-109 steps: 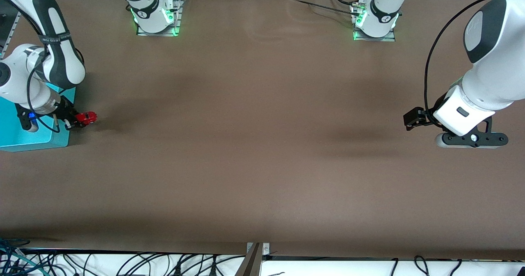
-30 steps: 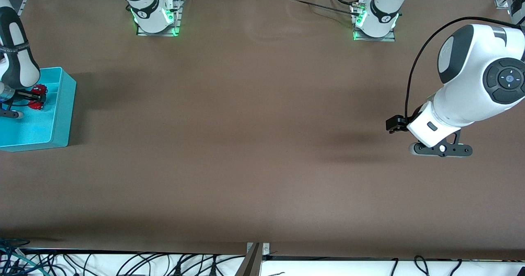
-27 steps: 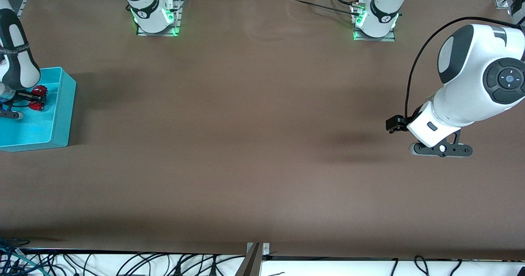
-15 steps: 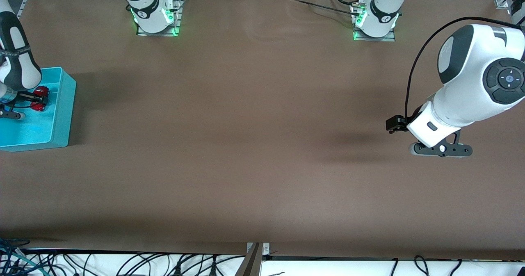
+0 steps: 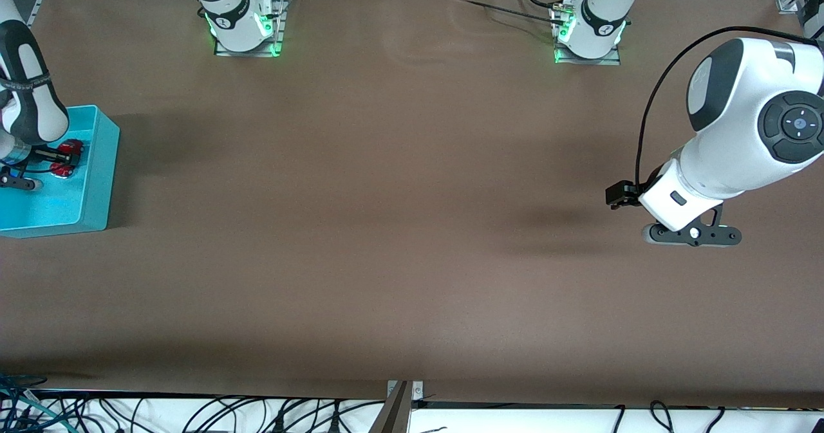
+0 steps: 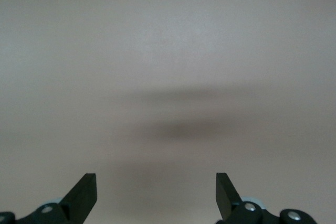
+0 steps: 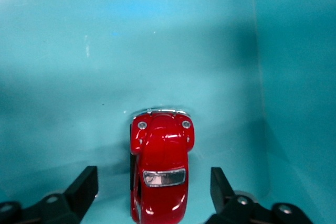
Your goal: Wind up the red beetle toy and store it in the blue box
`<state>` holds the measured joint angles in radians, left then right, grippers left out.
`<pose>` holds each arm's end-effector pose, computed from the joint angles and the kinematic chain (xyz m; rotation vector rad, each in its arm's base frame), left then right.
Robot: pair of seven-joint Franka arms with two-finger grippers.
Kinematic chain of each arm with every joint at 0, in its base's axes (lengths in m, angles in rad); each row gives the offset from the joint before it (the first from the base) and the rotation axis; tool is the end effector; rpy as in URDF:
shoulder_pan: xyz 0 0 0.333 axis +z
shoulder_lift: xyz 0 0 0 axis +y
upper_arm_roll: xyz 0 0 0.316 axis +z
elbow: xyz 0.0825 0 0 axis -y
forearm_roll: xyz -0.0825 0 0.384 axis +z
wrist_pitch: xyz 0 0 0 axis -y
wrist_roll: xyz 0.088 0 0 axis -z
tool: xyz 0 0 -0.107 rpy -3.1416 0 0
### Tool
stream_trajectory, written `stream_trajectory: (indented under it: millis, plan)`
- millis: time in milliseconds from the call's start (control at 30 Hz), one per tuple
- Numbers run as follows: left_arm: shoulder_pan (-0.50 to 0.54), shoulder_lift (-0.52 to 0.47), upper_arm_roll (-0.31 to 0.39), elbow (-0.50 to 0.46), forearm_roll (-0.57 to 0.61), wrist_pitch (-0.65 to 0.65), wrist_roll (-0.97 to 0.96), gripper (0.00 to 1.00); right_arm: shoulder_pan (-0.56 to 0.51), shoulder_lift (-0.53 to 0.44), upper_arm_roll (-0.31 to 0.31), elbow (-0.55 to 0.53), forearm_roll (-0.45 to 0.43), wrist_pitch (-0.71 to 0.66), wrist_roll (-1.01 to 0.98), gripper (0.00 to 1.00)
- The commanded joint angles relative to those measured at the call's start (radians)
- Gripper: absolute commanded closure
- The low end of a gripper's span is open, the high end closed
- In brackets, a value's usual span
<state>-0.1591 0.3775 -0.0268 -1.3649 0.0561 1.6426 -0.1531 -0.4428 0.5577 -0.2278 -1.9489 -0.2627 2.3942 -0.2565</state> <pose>0.6527 -0.1141 0.4970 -3.0760 0.0588 0.1394 0.4779 -0.3777 0.1896 2.9002 -0.2666 -0.3308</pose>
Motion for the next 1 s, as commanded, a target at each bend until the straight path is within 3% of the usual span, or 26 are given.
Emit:
stream_trajectory:
  millis: [0,300,967]
  plan:
    - [-0.003,-0.002,0.011,0.003,-0.027,-0.006,0.004,0.0,-0.016,-0.022,0.016,0.007,-0.027,-0.018,0.02,0.0]
    - [0.001,-0.003,0.011,0.003,-0.027,-0.006,0.004,0.0,-0.013,-0.094,0.031,0.01,-0.027,-0.157,0.02,0.0]
    - [0.003,-0.003,0.011,0.004,-0.028,-0.006,0.004,0.0,-0.013,-0.357,0.153,0.011,-0.029,-0.455,0.025,0.0]
